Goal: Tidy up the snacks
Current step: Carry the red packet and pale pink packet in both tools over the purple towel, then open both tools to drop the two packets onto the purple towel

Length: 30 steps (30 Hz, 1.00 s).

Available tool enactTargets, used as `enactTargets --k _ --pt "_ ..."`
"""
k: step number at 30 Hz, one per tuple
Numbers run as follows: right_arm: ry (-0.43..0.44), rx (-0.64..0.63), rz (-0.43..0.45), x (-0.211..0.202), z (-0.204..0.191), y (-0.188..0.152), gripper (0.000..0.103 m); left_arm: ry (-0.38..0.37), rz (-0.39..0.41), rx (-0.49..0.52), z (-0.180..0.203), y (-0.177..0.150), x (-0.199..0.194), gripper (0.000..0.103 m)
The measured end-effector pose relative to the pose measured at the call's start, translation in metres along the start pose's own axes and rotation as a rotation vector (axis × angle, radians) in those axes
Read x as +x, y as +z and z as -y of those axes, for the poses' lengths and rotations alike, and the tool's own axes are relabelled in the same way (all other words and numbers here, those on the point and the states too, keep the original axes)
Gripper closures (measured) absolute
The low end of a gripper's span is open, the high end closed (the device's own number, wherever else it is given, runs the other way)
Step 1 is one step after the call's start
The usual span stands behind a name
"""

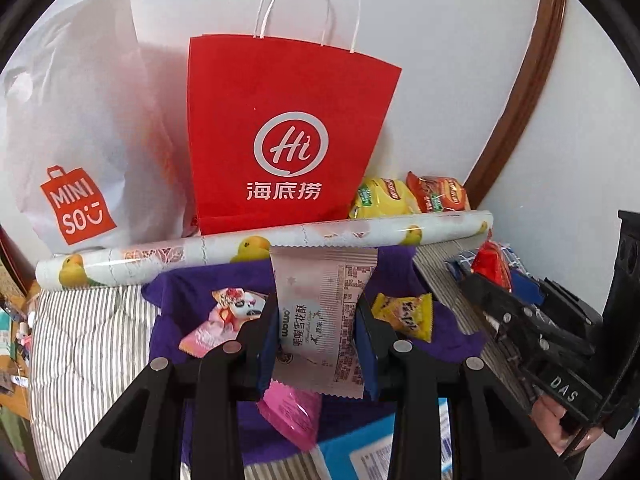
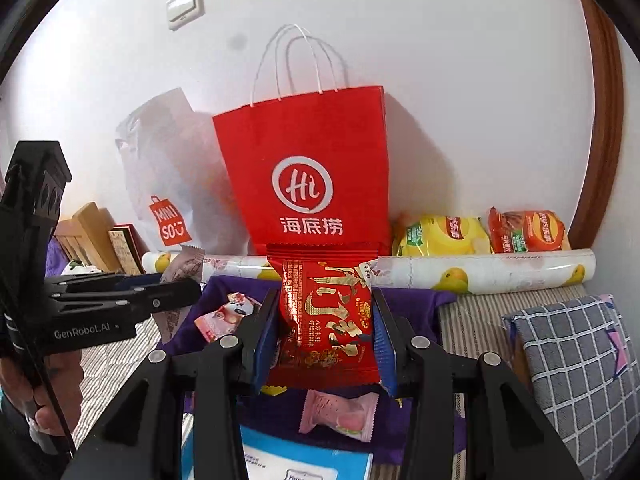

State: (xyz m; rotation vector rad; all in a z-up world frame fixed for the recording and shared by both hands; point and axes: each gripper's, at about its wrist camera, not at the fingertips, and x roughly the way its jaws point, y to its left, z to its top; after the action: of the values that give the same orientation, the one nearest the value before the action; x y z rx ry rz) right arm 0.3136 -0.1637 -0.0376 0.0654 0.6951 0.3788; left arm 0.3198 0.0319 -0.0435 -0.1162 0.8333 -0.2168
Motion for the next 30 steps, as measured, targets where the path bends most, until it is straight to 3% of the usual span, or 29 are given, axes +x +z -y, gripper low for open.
enactTargets --k 10,15,17,24,30 --pt "0.040 0.021 -0.111 0.033 0.011 -0.026 0.060 0.015 -0.106 -0.049 -0.017 -0.006 0.041 0.070" --pt "0.078 -0.004 -0.215 0.053 0.005 -0.039 0.059 0.066 -0.157 -0.070 -0.022 -0.011 0.054 0.070" --pt "0.070 -0.004 -0.263 0.062 0.005 -0.045 0.059 0.070 -0.170 -0.072 -0.023 -0.012 0.059 0.070" --pt "0.034 0.021 -0.299 0.075 0.011 -0.050 0.059 0.072 -0.201 -0.098 -0.031 -0.014 0.071 0.070" --pt "0.010 0.032 -0.355 0.090 0.015 -0.056 0.058 0.026 -0.205 -0.119 -0.032 -0.015 0.075 0.070"
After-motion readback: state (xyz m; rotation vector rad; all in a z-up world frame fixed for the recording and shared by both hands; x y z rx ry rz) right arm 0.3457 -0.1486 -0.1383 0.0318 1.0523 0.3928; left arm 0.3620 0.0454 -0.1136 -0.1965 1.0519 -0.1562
